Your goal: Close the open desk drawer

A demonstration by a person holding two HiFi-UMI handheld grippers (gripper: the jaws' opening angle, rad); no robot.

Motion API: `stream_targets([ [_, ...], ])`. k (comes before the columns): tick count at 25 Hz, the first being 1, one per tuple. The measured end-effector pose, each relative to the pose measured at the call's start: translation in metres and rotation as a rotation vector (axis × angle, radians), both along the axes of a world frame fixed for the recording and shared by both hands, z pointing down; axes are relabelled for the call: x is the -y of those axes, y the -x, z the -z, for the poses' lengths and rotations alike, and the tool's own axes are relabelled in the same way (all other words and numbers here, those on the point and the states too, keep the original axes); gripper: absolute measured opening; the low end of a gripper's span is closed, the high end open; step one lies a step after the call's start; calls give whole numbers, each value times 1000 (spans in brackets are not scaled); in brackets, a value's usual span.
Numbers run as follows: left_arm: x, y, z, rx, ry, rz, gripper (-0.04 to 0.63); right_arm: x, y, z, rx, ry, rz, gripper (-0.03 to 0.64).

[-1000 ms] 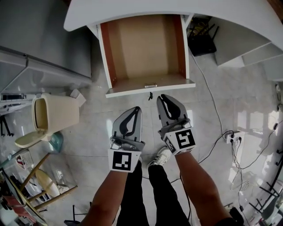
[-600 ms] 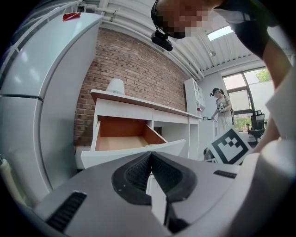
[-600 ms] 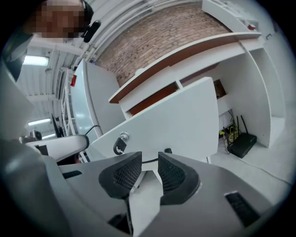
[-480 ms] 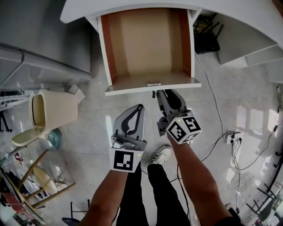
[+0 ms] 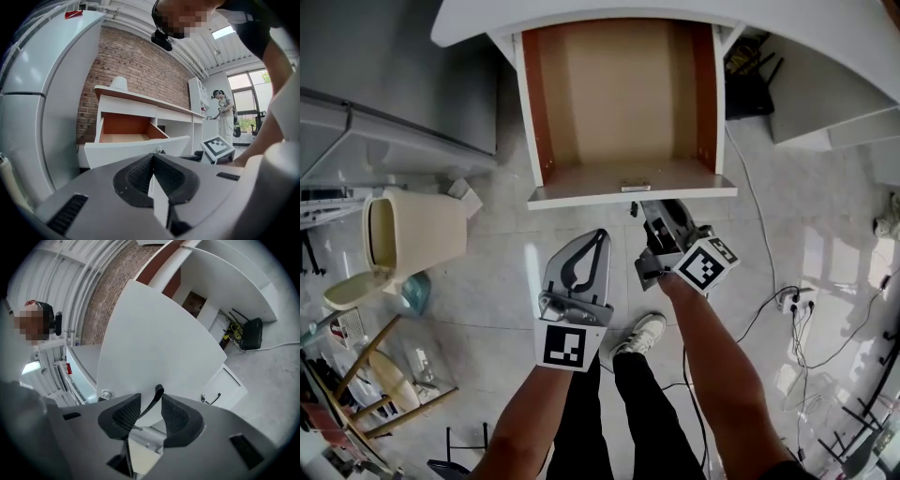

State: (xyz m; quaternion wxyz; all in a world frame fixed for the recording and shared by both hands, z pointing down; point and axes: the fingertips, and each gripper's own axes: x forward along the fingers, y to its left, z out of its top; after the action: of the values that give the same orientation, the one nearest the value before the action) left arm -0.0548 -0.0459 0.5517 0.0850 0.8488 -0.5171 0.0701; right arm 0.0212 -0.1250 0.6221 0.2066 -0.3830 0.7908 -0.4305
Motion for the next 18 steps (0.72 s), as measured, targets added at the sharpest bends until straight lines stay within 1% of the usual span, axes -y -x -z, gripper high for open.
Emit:
stream_targets([
  [3,2,1,-1,-6,2,9,3,2,1,1,49,-1,12,133],
  [5,3,0,0,-9,0,10,5,2,1,1,74,7,15,117],
  [7,3,0,0,-6,2,8,3,2,0,-1,90,18,14,84],
  [12,4,1,-2,-6,10,16,3,4,-1,0,131,36,7,72],
  [18,0,7,1,-14,24,33,3,4,-2,9,119,43,4,68],
])
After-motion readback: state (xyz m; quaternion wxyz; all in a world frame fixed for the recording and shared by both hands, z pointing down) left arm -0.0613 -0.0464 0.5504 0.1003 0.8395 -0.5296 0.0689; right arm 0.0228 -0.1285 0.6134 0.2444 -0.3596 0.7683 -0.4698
